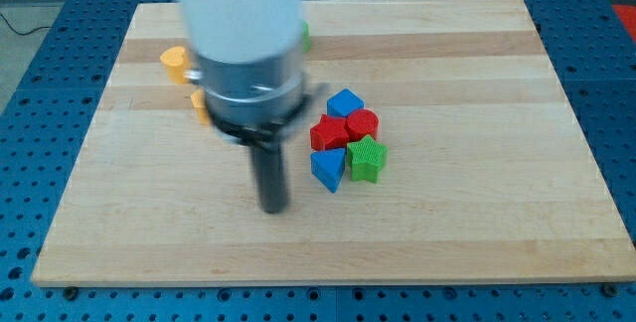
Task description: Keep yellow hexagon horizontal left to red star
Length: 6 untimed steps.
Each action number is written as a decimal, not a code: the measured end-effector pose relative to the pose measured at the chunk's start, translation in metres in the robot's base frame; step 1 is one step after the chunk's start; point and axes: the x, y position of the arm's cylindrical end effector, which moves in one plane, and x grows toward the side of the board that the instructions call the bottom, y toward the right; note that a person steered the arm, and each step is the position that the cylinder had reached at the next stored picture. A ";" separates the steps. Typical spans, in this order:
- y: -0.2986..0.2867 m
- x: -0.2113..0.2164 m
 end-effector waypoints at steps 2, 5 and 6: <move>-0.121 -0.124; -0.044 -0.085; -0.023 -0.060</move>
